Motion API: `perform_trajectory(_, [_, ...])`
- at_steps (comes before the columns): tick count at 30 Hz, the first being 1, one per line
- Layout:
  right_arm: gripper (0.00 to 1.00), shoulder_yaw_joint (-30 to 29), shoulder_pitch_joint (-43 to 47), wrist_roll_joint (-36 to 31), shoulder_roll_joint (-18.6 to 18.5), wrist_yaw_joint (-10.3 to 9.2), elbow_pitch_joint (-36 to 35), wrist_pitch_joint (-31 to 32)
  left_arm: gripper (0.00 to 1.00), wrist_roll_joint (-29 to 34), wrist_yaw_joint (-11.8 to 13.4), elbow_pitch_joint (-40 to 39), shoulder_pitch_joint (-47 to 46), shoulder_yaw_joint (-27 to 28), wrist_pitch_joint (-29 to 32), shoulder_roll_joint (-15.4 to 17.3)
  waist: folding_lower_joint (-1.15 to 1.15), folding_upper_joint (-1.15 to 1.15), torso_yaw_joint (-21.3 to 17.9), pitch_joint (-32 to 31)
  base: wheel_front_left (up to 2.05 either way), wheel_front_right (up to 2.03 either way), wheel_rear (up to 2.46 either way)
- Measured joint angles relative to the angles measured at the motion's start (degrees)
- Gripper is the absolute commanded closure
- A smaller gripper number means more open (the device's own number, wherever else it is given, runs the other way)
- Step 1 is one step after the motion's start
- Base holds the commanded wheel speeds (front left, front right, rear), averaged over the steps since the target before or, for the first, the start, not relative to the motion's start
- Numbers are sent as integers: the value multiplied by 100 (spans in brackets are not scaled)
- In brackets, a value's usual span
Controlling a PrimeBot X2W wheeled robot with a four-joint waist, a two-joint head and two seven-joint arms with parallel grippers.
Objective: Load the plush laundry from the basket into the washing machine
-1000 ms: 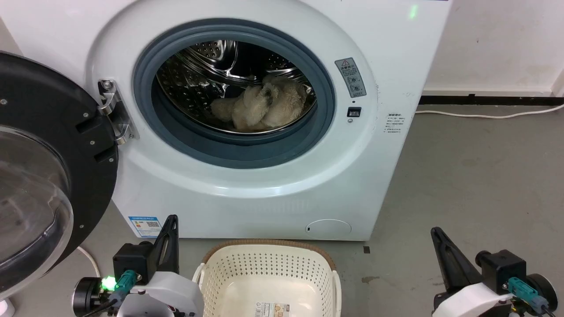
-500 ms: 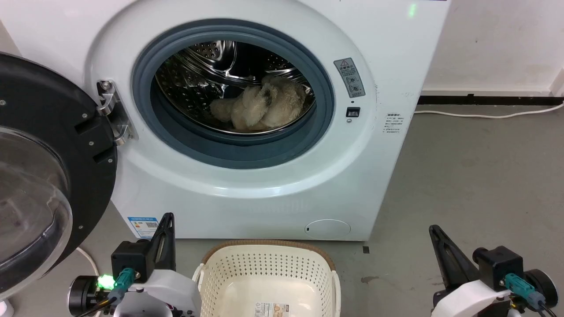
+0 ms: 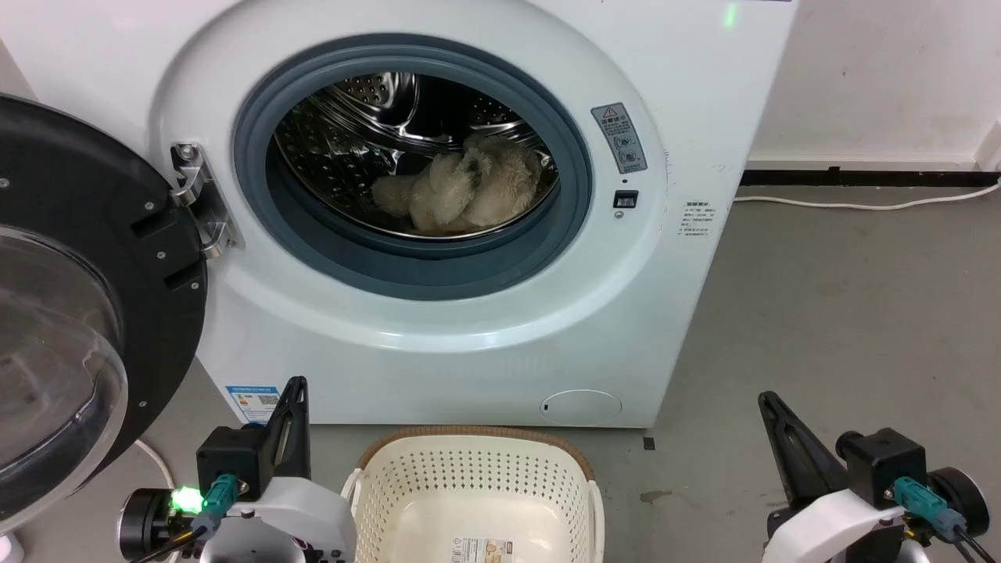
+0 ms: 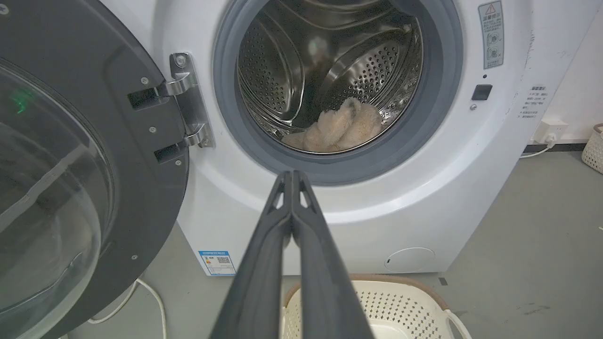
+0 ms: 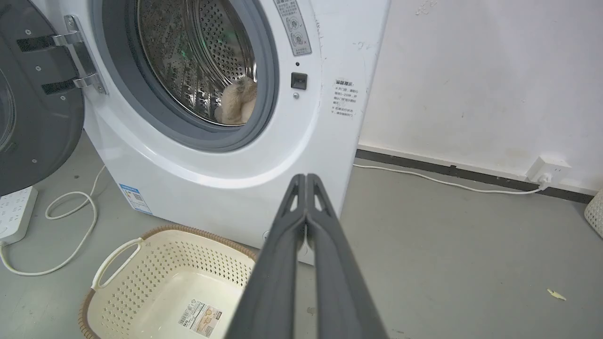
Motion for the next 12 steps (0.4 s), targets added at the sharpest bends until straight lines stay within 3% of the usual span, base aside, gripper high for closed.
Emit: perform_trajectory(12, [100, 0, 0, 0, 0, 0, -1, 0, 100, 1, -1, -1, 2, 8, 0, -2, 0, 0, 0, 0, 0, 0, 0])
